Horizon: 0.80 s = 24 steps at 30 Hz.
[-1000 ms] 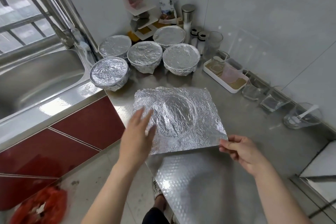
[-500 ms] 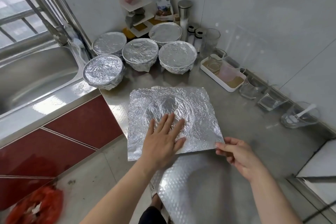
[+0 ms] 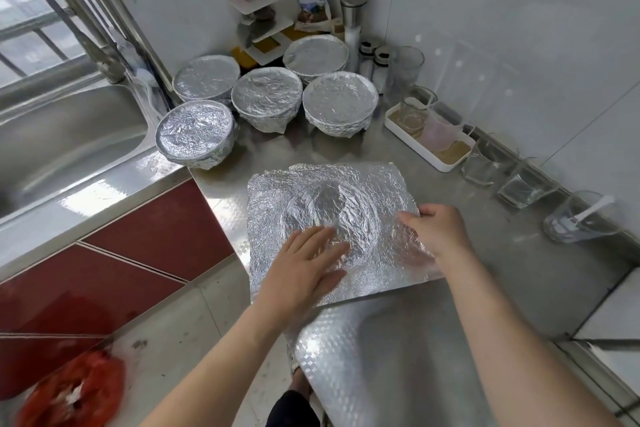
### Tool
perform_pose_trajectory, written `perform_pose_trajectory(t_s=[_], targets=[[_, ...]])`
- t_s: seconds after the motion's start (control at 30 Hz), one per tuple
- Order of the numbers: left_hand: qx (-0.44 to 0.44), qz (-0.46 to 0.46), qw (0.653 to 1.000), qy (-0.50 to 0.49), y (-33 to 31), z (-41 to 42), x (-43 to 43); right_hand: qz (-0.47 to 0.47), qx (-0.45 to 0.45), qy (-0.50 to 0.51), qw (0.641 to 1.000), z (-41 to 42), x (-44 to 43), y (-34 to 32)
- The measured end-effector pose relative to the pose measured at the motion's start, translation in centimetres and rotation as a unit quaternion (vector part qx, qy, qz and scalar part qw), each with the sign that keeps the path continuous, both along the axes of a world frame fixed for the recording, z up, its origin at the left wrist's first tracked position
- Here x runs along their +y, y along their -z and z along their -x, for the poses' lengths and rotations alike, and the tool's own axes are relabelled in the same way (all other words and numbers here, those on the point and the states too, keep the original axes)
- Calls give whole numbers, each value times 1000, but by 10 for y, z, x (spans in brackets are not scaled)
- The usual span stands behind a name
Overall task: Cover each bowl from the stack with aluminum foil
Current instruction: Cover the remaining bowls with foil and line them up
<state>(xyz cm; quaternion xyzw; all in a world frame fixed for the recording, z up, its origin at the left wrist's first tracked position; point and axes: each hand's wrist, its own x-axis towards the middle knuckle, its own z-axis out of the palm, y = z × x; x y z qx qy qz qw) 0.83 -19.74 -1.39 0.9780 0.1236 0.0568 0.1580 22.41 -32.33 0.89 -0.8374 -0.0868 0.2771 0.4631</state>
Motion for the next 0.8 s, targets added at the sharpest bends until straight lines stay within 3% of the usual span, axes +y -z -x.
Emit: perform_pose_trajectory(t_s=[0.1, 0.37, 0.43, 0.5, 0.57, 0.63, 0.7, 0.8], targets=[[-116, -4, 993, 22, 8, 10, 7, 1, 24, 20, 1000, 0, 5, 6], [-144, -20, 989, 33, 15, 11, 16, -28, 60, 61, 996, 5, 1, 14], [-140, -24, 989, 33, 16, 10, 16, -12, 33, 57, 998, 4, 2, 16], [-139, -28, 989, 29, 18, 10, 16, 53, -52, 35, 997, 3, 3, 14], [-133, -36, 990, 22, 18, 10, 15, 121, -200, -13, 972, 6, 3, 4], [-138, -49, 989, 13, 14, 10, 14, 60, -327, -99, 938, 18, 6, -8], [-157, -54, 986, 5, 11, 11, 14, -8, -374, -234, 897, 39, 9, -13], [-172, -54, 984, 2, 11, 15, 13, -26, -410, -387, 825, 66, 8, -1]])
